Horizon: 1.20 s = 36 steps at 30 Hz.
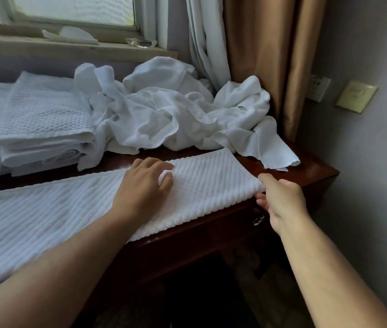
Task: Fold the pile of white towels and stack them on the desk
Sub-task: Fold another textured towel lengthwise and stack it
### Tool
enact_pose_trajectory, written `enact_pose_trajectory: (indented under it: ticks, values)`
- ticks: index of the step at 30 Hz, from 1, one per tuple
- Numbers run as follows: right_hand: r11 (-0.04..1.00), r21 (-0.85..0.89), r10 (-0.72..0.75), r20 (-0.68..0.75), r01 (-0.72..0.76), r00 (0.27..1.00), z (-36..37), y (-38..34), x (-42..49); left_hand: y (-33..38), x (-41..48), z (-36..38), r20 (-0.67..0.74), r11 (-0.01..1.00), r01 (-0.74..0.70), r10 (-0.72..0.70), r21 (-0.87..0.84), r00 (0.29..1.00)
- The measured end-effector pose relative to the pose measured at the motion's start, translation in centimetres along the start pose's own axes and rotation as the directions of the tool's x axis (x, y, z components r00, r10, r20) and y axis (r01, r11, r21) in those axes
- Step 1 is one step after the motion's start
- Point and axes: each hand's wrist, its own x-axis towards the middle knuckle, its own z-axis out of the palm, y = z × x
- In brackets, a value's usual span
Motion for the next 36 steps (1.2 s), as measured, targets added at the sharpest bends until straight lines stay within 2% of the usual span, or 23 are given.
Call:
enact_pose_trajectory:
  ticks: [7,9,11,13,14,16,18,19,20,21,22,23,24,25,27,28,31,34,36]
  values:
    - [0.987,0.158,0.028,0.086,-0.041,0.996,1.3,-0.8,-0.8,0.2,0.0,-0.2,-0.059,0.997,0.048,-0.051,-0.056,0.997]
    - [0.967,0.235,0.054,0.167,-0.093,0.984,1.9,-0.7,-0.7,0.2,-0.1,-0.3,-0.070,0.995,0.057,-0.064,-0.087,0.996]
    - [0.966,0.235,0.043,0.255,-0.106,0.966,2.7,-0.7,-0.5,0.2,-0.1,-0.3,-0.079,0.989,0.076,-0.086,-0.124,0.993]
    - [0.997,0.073,-0.009,0.245,-0.009,0.970,3.6,-0.6,-0.4,0.0,0.1,-0.3,-0.087,0.982,0.102,-0.118,-0.161,0.989]
    - [0.996,-0.035,-0.073,0.205,0.082,0.976,4.1,-0.7,-0.6,-0.1,0.1,-0.4,-0.090,0.976,0.115,-0.133,-0.185,0.987]
    - [0.951,-0.142,-0.251,0.165,0.275,0.954,5.2,-1.1,-1.5,-0.4,0.4,-0.9,-0.081,0.948,0.157,-0.186,-0.275,0.979]
    - [0.866,-0.153,-0.441,0.216,0.476,0.871,6.3,-1.9,-3.4,-0.8,0.9,-1.8,-0.016,0.841,0.262,-0.306,-0.473,0.952]
    - [0.799,-0.150,-0.535,0.266,0.582,0.802,7.1,-2.1,-4.5,-0.9,1.3,-2.7,0.068,0.713,0.341,-0.383,-0.612,0.921]
    - [0.721,-0.148,-0.611,0.327,0.677,0.721,7.9,-2.4,-5.8,-1.1,1.6,-3.9,0.195,0.538,0.433,-0.443,-0.723,0.875]
    - [0.636,-0.135,-0.672,0.387,0.760,0.631,8.8,-2.8,-7.2,-1.6,1.7,-5.3,0.342,0.364,0.521,-0.454,-0.772,0.823]
    - [0.551,-0.137,-0.707,0.447,0.823,0.547,9.8,-3.3,-8.7,-2.2,1.7,-6.9,0.474,0.259,0.601,-0.416,-0.756,0.776]
    - [0.470,-0.129,-0.725,0.508,0.873,0.465,11.0,-3.6,-10.2,-3.2,1.5,-8.5,0.565,0.237,0.662,-0.368,-0.711,0.739]
    - [0.397,-0.127,-0.723,0.568,0.909,0.394,12.3,-4.0,-11.9,-4.1,1.1,-10.1,0.605,0.257,0.693,-0.346,-0.674,0.717]
    - [0.329,-0.105,-0.708,0.631,0.938,0.319,13.7,-4.3,-13.4,-5.0,0.5,-11.7,0.605,0.276,0.698,-0.355,-0.660,0.713]
    - [0.222,-0.060,-0.660,0.725,0.973,0.196,16.3,-4.7,-16.4,-6.7,-0.8,-14.6,0.568,0.237,0.696,-0.434,-0.677,0.700]
    - [0.184,-0.033,-0.640,0.755,0.982,0.145,17.5,-4.8,-17.8,-7.5,-1.5,-15.9,0.541,0.242,0.706,-0.496,-0.666,0.680]
    - [0.150,0.095,-0.591,0.806,0.984,0.013,20.6,-4.8,-21.6,-10.5,-4.3,-20.0,0.445,0.352,0.759,-0.646,-0.547,0.620]
    - [0.028,0.161,-0.466,0.875,0.987,-0.130,23.2,-4.5,-24.3,-13.8,-8.2,-24.6,0.398,0.327,0.805,-0.739,-0.495,0.544]
    - [-0.061,0.169,-0.347,0.920,0.984,-0.179,24.7,-4.2,-25.7,-15.5,-10.8,-27.5,0.368,0.321,0.817,-0.772,-0.479,0.519]
